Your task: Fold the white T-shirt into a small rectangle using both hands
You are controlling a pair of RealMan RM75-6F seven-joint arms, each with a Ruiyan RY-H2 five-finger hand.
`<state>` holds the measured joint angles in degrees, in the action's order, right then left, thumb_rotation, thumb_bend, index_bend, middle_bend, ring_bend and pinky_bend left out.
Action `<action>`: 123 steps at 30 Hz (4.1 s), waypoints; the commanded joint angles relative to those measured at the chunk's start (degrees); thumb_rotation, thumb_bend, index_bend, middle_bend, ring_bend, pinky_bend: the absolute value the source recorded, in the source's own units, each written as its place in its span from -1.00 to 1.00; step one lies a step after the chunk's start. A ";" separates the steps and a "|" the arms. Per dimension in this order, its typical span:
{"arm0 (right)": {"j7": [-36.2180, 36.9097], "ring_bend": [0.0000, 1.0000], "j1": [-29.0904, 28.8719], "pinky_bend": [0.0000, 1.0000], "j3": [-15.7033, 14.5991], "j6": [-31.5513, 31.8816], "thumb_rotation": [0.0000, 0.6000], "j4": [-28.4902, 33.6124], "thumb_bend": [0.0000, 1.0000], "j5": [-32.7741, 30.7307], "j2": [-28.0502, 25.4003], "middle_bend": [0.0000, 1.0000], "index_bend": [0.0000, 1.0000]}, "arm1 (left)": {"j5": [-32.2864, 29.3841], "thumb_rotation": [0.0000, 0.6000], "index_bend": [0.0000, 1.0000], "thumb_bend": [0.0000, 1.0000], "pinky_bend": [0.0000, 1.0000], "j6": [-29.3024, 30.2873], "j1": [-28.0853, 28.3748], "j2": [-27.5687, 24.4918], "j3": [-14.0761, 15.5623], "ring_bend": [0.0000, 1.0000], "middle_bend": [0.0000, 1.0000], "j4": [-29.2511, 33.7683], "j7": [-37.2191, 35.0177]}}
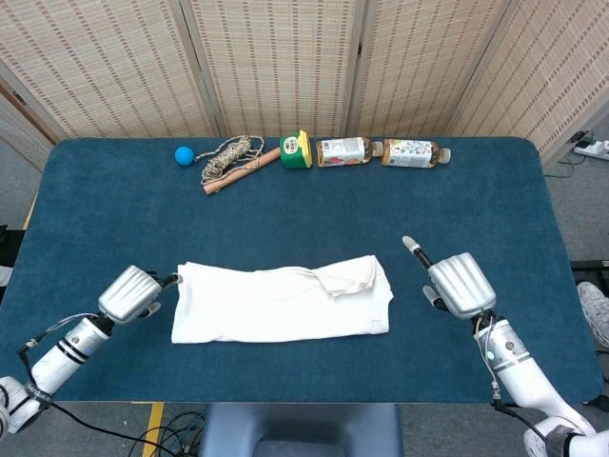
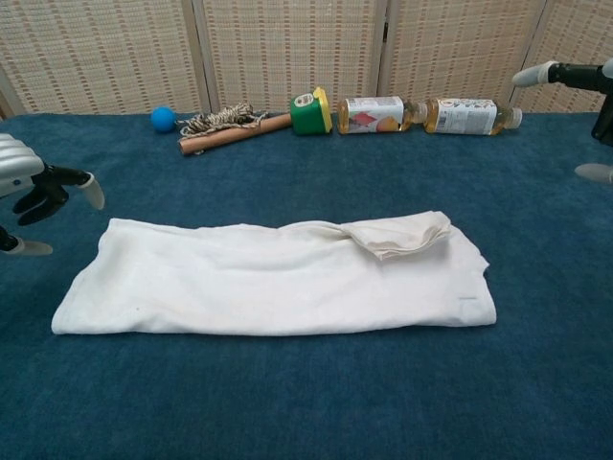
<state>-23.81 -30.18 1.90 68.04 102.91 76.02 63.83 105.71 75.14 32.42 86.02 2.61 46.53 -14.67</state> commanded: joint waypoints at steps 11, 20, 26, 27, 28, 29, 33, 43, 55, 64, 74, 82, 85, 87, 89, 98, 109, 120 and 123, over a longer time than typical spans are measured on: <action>0.61 0.88 2.14 1.00 -0.21 0.05 1.00 0.61 -0.30 0.62 -0.84 0.84 -0.99 | 3.01 1.00 -0.25 -0.60 0.84 3.97 2.72 12.18 5.00 0.46 0.61 -20.60 -5.98; 1.14 0.88 2.70 1.00 0.50 -0.19 1.00 0.68 -0.31 0.83 -0.72 0.84 -0.99 | 2.10 1.00 -0.26 -0.60 0.84 3.48 2.06 15.52 6.90 0.46 0.61 -28.56 -7.50; 1.44 0.88 2.94 1.00 0.82 -0.59 1.00 0.69 -0.31 0.83 -0.68 0.84 -0.99 | 1.24 1.00 -0.26 -0.60 0.84 2.62 1.82 16.80 7.67 0.46 0.61 -30.54 -8.51; 1.49 0.88 2.99 1.00 0.85 -0.65 1.00 0.69 -0.31 0.82 -0.68 0.84 -0.99 | 1.16 1.00 -0.26 -0.60 0.83 2.55 1.88 16.98 7.77 0.46 0.61 -30.66 -8.55; 1.54 0.88 3.07 1.00 0.89 -0.69 1.00 0.69 -0.31 0.82 -0.68 0.84 -0.99 | 1.01 1.00 -0.26 -0.60 0.83 2.44 1.98 17.20 7.86 0.46 0.61 -30.67 -8.78; 1.59 0.88 3.15 1.00 0.91 -0.69 1.00 0.70 -0.31 0.81 -0.68 0.84 -0.99 | 0.88 1.00 -0.26 -0.60 0.84 2.44 2.04 17.37 7.90 0.46 0.61 -30.63 -8.95; 1.90 0.88 3.54 1.00 1.07 -0.46 1.00 0.71 -0.31 0.93 -0.77 0.84 -0.99 | 0.56 1.00 -0.25 -0.60 0.84 2.52 2.41 18.04 8.19 0.46 0.61 -30.53 -9.11; 3.03 0.88 4.43 1.00 1.41 -0.07 1.00 0.36 -0.32 1.29 -1.04 0.84 -0.99 | -1.20 1.00 -0.17 -0.60 0.83 1.79 3.21 18.65 7.88 0.46 0.61 -29.65 -10.28; 3.53 0.88 4.59 1.00 1.68 -0.84 1.00 -0.08 -0.33 1.70 -0.53 0.84 -0.99 | -2.62 1.00 0.12 -0.52 0.83 0.23 2.31 18.47 8.33 0.46 0.61 -28.98 -11.96; 3.88 0.88 4.83 1.00 1.90 -1.06 1.00 -0.26 -0.34 1.77 -0.66 0.84 -0.99 | -4.00 1.00 0.24 -0.45 0.83 -0.54 2.59 19.17 7.67 0.47 0.64 -27.35 -14.48; 5.10 0.88 5.26 1.00 2.04 -1.04 1.00 -0.76 -0.34 2.19 -0.88 0.84 -0.99 | -4.24 1.00 0.37 -0.36 0.83 -0.15 3.32 19.38 7.61 0.50 0.67 -26.08 -14.13; 5.76 0.88 5.42 1.00 2.16 -1.11 1.00 -1.05 -0.34 2.58 -0.95 0.84 -0.99 | -4.21 1.00 0.44 -0.11 0.83 -0.01 3.76 18.78 7.77 0.51 0.69 -24.70 -13.56; 5.94 0.88 5.43 1.00 2.23 -1.17 1.00 -1.17 -0.34 2.70 -0.84 0.84 -0.99 | -4.29 1.00 0.44 -0.04 0.83 -0.17 3.88 18.39 7.78 0.51 0.69 -24.06 -13.25; 6.07 0.88 5.44 1.00 2.26 -1.23 1.00 -1.23 -0.34 2.78 -0.77 0.84 -0.99 | -4.44 1.00 0.44 0.00 0.83 -0.26 3.91 18.05 7.70 0.51 0.69 -23.53 -13.15; 6.17 0.88 5.46 1.00 2.30 -1.20 1.00 -1.26 -0.34 2.91 -0.73 0.84 -0.99 | -4.66 1.00 0.44 0.05 0.83 -0.11 3.88 17.59 7.53 0.51 0.69 -22.73 -13.18; 6.67 0.88 5.62 1.00 2.56 -0.83 1.00 -1.44 -0.34 3.47 -0.62 0.84 -0.99 | -6.08 1.00 0.46 0.09 0.83 1.11 3.22 13.25 6.36 0.51 0.69 -14.40 -12.19; 6.94 0.88 6.16 1.00 2.43 0.00 1.00 -0.99 -0.34 4.67 -0.68 0.84 -0.99 | -9.38 1.00 0.46 0.09 0.83 1.76 -0.98 3.42 5.67 0.51 0.69 0.16 -11.42; 7.15 0.88 5.99 1.00 2.62 0.22 1.00 -0.55 -0.34 5.98 -0.09 0.84 -0.99 | -12.79 1.00 0.46 0.09 0.83 0.68 -5.97 -2.60 5.64 0.51 0.69 2.11 -10.76; 7.15 0.88 6.04 1.00 2.61 0.33 1.00 -0.42 -0.34 6.20 0.03 0.84 -0.99 | -13.72 1.00 0.46 0.09 0.83 -0.21 -7.26 -3.26 5.60 0.51 0.69 0.16 -10.60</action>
<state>-16.67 -24.15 4.52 68.36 102.49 82.23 63.86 92.59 75.49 25.89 83.19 8.26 47.66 -25.29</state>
